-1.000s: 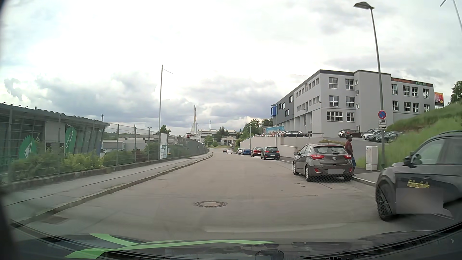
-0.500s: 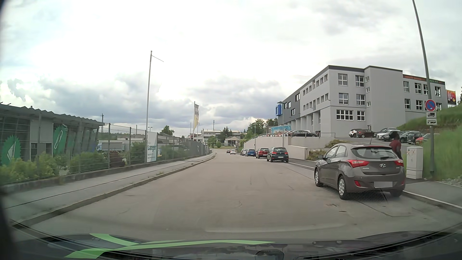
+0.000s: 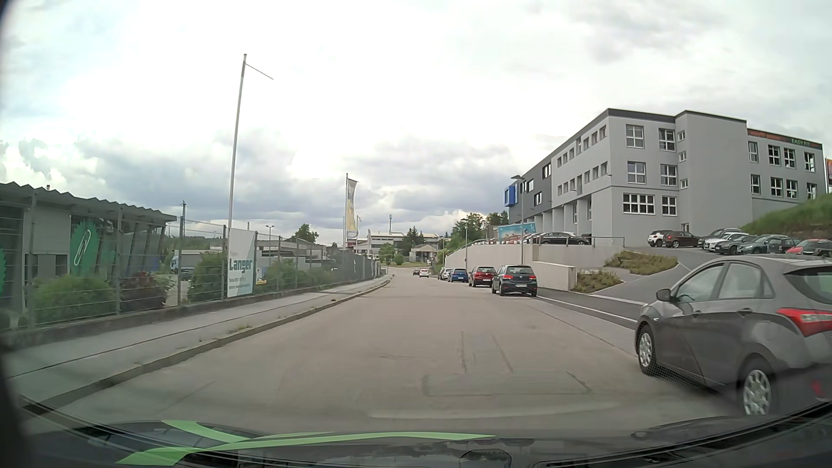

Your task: Follow the waypoints while adhering to traffic rules and regulations

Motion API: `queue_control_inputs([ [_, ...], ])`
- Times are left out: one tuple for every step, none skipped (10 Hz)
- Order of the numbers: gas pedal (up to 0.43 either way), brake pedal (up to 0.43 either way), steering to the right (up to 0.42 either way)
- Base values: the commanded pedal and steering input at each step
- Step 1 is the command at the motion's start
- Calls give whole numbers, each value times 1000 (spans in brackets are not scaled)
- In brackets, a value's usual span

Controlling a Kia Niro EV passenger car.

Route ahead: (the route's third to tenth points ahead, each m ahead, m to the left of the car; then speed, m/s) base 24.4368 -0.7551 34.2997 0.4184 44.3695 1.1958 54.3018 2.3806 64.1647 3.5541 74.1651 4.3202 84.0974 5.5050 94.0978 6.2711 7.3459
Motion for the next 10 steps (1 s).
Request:
queue_control_inputs([
  [0,0,-14],
  [0,0,-13],
  [0,0,-13],
  [0,0,-13],
  [0,0,-13],
  [0,0,-13],
  [0,0,-12],
  [0,0,-12],
  [0,0,-12],
  [0,0,-12],
])
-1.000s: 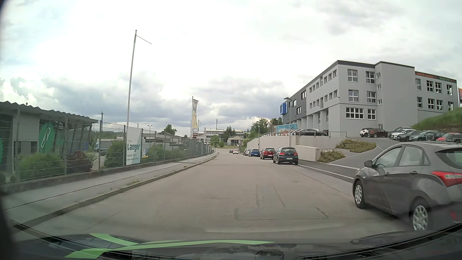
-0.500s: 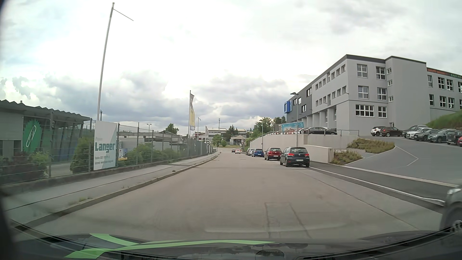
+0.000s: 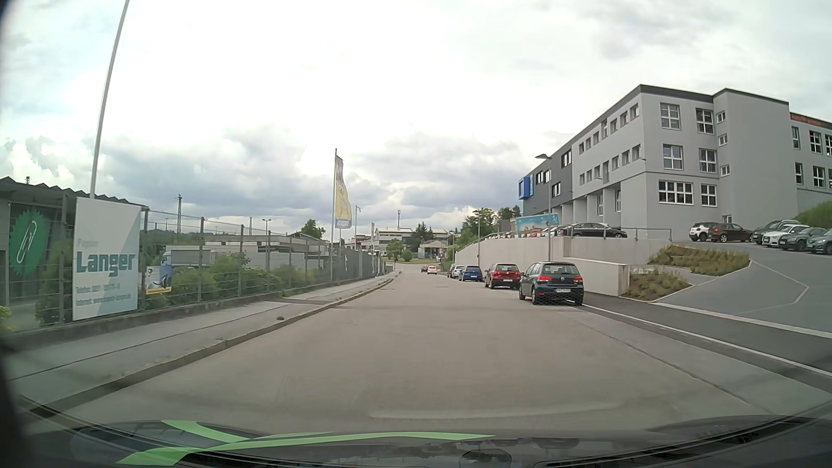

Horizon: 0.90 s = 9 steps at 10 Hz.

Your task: Follow the waypoints while adhering to traffic rules and regulations

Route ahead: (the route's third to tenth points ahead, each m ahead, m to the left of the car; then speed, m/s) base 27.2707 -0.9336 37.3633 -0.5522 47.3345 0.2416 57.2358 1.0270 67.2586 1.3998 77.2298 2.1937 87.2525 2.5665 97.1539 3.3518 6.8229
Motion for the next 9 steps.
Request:
queue_control_inputs([
  [0,0,-12],
  [0,0,-11],
  [0,0,-11],
  [0,0,-10],
  [0,0,-8],
  [0,0,-4],
  [0,0,-2],
  [0,0,0],
  [0,0,0],
])
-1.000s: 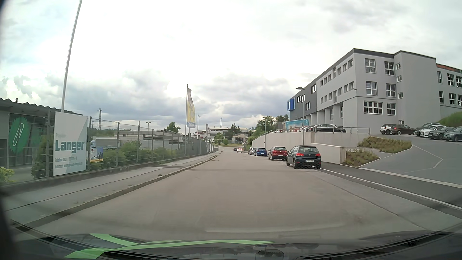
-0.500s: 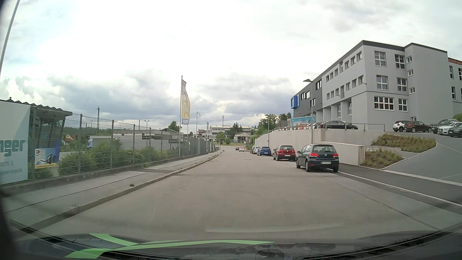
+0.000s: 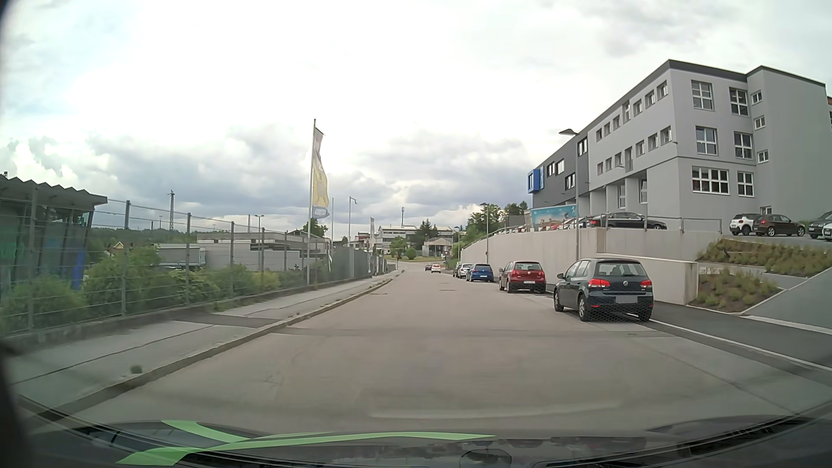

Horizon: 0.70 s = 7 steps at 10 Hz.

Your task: Follow the waypoints while adhering to traffic rules and regulations

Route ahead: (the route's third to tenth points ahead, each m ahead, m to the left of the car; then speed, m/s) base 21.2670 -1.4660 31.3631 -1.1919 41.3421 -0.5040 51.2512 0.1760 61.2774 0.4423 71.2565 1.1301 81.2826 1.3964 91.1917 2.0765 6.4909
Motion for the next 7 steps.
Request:
queue_control_inputs([
  [0,0,3],
  [0,0,7],
  [0,0,8],
  [0,0,8],
  [8,0,11],
  [8,0,13],
  [8,0,13],
])
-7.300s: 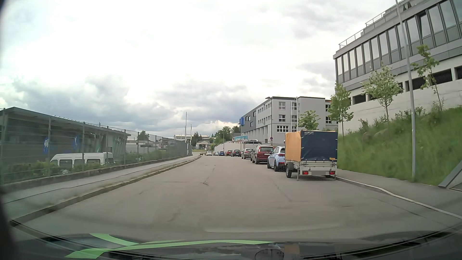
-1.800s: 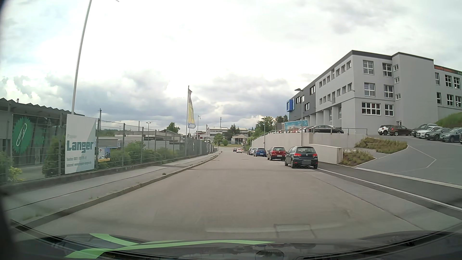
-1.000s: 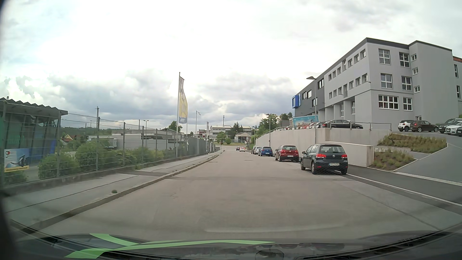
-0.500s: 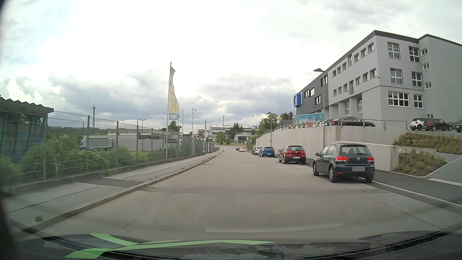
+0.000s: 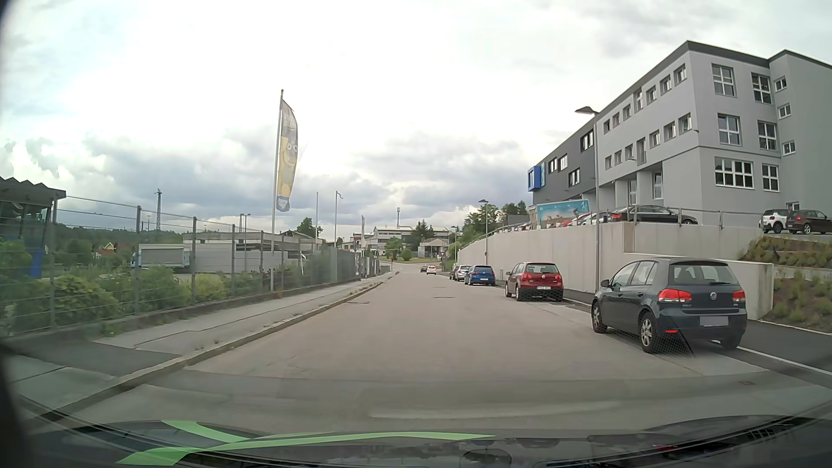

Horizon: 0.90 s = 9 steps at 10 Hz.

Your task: Follow the waypoints while adhering to traffic rules and regulations

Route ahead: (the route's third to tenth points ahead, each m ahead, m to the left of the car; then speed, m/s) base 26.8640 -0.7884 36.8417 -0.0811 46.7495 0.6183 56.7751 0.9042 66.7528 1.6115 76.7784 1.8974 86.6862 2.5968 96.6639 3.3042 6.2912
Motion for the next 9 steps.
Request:
queue_control_inputs([
  [8,0,13],
  [20,0,13],
  [20,0,12],
  [20,0,9],
  [20,0,8],
  [20,0,7],
  [20,0,6],
  [28,0,5],
  [39,0,5],
])
